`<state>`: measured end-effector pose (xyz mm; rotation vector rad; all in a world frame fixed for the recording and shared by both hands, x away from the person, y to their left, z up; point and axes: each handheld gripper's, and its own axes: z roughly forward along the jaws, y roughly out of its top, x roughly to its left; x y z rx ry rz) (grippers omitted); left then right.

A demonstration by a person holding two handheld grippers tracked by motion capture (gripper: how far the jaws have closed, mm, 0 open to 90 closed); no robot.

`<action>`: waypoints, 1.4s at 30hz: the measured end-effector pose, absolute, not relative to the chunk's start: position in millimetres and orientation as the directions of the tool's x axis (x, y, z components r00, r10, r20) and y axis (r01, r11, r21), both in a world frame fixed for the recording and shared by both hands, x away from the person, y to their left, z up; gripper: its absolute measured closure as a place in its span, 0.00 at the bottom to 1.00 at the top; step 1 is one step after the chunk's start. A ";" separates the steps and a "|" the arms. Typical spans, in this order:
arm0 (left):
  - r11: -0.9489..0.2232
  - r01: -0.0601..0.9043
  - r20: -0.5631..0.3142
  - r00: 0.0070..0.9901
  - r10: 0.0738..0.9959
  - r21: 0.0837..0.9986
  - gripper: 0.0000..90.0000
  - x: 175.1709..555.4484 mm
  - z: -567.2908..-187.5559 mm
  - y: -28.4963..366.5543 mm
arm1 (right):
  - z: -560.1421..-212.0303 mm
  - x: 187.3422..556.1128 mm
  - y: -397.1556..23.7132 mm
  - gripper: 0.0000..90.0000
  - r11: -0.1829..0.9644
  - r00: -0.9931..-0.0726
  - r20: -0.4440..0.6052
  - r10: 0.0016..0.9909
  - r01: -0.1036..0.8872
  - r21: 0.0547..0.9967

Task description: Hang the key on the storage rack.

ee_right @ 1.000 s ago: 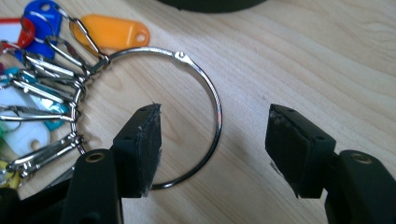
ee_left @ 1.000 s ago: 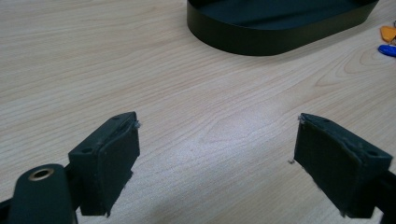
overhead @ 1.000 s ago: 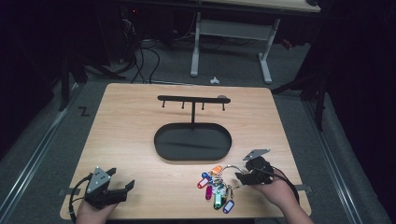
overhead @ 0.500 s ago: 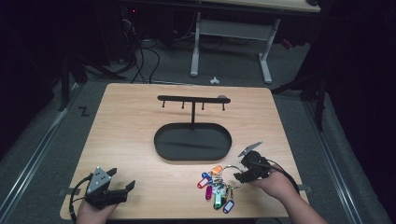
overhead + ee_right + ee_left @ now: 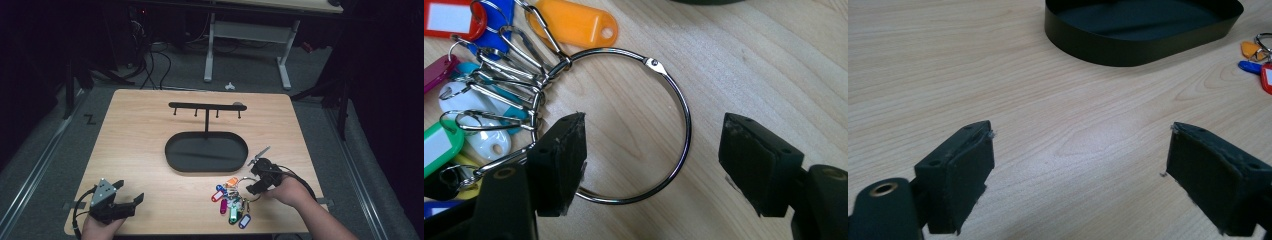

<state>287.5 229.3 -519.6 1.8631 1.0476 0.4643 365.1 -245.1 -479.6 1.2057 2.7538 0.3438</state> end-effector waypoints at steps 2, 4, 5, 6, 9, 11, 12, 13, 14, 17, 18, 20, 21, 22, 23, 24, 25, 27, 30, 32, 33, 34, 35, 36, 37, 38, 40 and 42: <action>-0.216 0.472 -0.103 0.562 0.821 0.855 0.11 287.6 -519.4 229.7 | -480.6 366.8 -244.1 0.31 0.661 -0.679 -0.014 0.734 0.709 0.245; -0.212 0.476 -0.105 0.556 0.825 0.854 0.10 287.8 -519.3 230.0 | -481.1 368.1 -244.0 0.32 0.671 -0.688 -0.019 0.726 0.702 0.239; -0.213 0.477 -0.105 0.555 0.825 0.853 0.10 287.9 -519.0 230.2 | -481.6 369.1 -243.7 0.32 0.675 -0.690 -0.022 0.723 0.700 0.233; -0.213 0.479 -0.104 0.553 0.827 0.852 0.08 288.0 -518.7 230.2 | -482.8 371.3 -243.4 0.36 0.683 -0.697 -0.021 0.717 0.696 0.222; -0.219 0.485 -0.100 0.549 0.830 0.847 0.07 288.6 -517.3 230.1 | -483.8 373.2 -242.6 0.38 0.691 -0.703 -0.023 0.711 0.692 0.209; -0.214 0.486 -0.102 0.545 0.832 0.848 0.05 288.3 -515.6 230.5 | -484.8 375.5 -241.6 0.40 0.699 -0.709 -0.030 0.705 0.687 0.201; -0.209 0.485 -0.104 0.542 0.834 0.849 0.04 288.2 -515.0 230.7 | -485.9 377.3 -239.9 0.42 0.706 -0.714 -0.033 0.699 0.682 0.190; -0.208 0.485 -0.104 0.541 0.835 0.849 0.04 288.3 -514.8 230.8 | -485.9 377.3 -239.9 0.42 0.706 -0.714 -0.033 0.699 0.682 0.190; -0.208 0.488 -0.106 0.540 0.835 0.848 0.02 288.5 -514.7 230.9 | -486.5 378.8 -238.5 0.44 0.710 -0.718 -0.032 0.695 0.680 0.184; -0.210 0.493 -0.108 0.540 0.835 0.844 0.01 289.0 -514.5 230.8 | -486.5 380.5 -236.8 0.45 0.722 -0.729 -0.037 0.684 0.668 0.181; -0.209 0.493 -0.111 0.542 0.833 0.844 0.01 289.0 -514.3 230.8 | -486.1 381.5 -235.9 0.45 0.727 -0.734 -0.039 0.679 0.662 0.182; -0.210 0.493 -0.113 0.547 0.830 0.844 0.01 288.8 -514.0 230.4 | -485.6 383.5 -234.6 0.45 0.729 -0.736 -0.036 0.675 0.659 0.185; -0.213 0.493 -0.109 0.546 0.831 0.844 0.01 288.8 -514.0 230.0 | -486.2 384.6 -233.7 0.45 0.733 -0.740 -0.037 0.672 0.656 0.179; -0.220 0.493 -0.099 0.542 0.834 0.842 0.01 288.6 -513.7 229.4 | -486.6 385.0 -232.9 0.45 0.738 -0.744 -0.040 0.668 0.653 0.172; -0.223 0.492 -0.093 0.539 0.837 0.841 0.01 288.5 -513.5 228.8 | -487.1 385.8 -232.0 0.45 0.745 -0.750 -0.040 0.660 0.647 0.162; -0.223 0.491 -0.094 0.541 0.836 0.842 0.01 288.5 -513.3 228.7 | -487.8 386.7 -230.2 0.47 0.758 -0.762 -0.044 0.646 0.634 0.155; -0.222 0.490 -0.097 0.546 0.832 0.843 0.01 288.3 -513.0 229.0 | -487.8 386.7 -230.2 0.47 0.758 -0.762 -0.044 0.646 0.634 0.155; -0.221 0.484 -0.096 0.548 0.831 0.847 0.01 287.8 -512.5 229.5 | -487.2 388.0 -228.5 0.51 0.760 -0.765 -0.035 0.643 0.632 0.148; -0.221 0.483 -0.098 0.551 0.829 0.847 0.01 287.8 -513.1 230.4 | -488.0 390.1 -226.9 0.58 0.773 -0.776 -0.039 0.630 0.621 0.128; -0.223 0.485 -0.100 0.554 0.827 0.845 0.01 288.1 -513.9 230.0 | -488.1 391.2 -226.7 0.60 0.774 -0.776 -0.042 0.629 0.621 0.124; -0.226 0.487 -0.100 0.556 0.825 0.844 0.01 288.2 -514.2 229.7 | -488.4 392.7 -227.0 0.62 0.770 -0.772 -0.039 0.634 0.626 0.122; -0.231 0.486 -0.096 0.558 0.824 0.843 0.01 288.3 -514.6 229.2 | -489.1 394.8 -227.3 0.65 0.767 -0.770 -0.028 0.637 0.631 0.117; -0.233 0.485 -0.095 0.559 0.824 0.843 0.01 288.2 -514.7 228.6 | -489.1 394.8 -227.3 0.65 0.767 -0.770 -0.028 0.637 0.631 0.117; -0.238 0.482 -0.089 0.561 0.823 0.843 0.01 288.2 -514.9 228.2 | -489.0 396.7 -227.1 0.67 0.766 -0.769 -0.023 0.639 0.633 0.113; -0.238 0.482 -0.089 0.561 0.823 0.843 0.01 288.2 -514.9 228.2 | -489.0 396.7 -227.1 0.67 0.766 -0.769 -0.023 0.639 0.633 0.113; -0.237 0.483 -0.087 0.558 0.825 0.843 0.01 287.9 -515.1 227.9 | -489.0 397.7 -227.2 0.67 0.768 -0.772 -0.019 0.636 0.630 0.112; -0.238 0.484 -0.084 0.554 0.828 0.842 0.01 288.0 -515.4 228.6 | -488.8 399.4 -227.2 0.69 0.764 -0.768 -0.006 0.641 0.636 0.108; -0.237 0.484 -0.085 0.553 0.829 0.842 0.01 288.1 -515.4 228.8 | -488.6 400.0 -227.3 0.71 0.765 -0.768 -0.010 0.641 0.636 0.102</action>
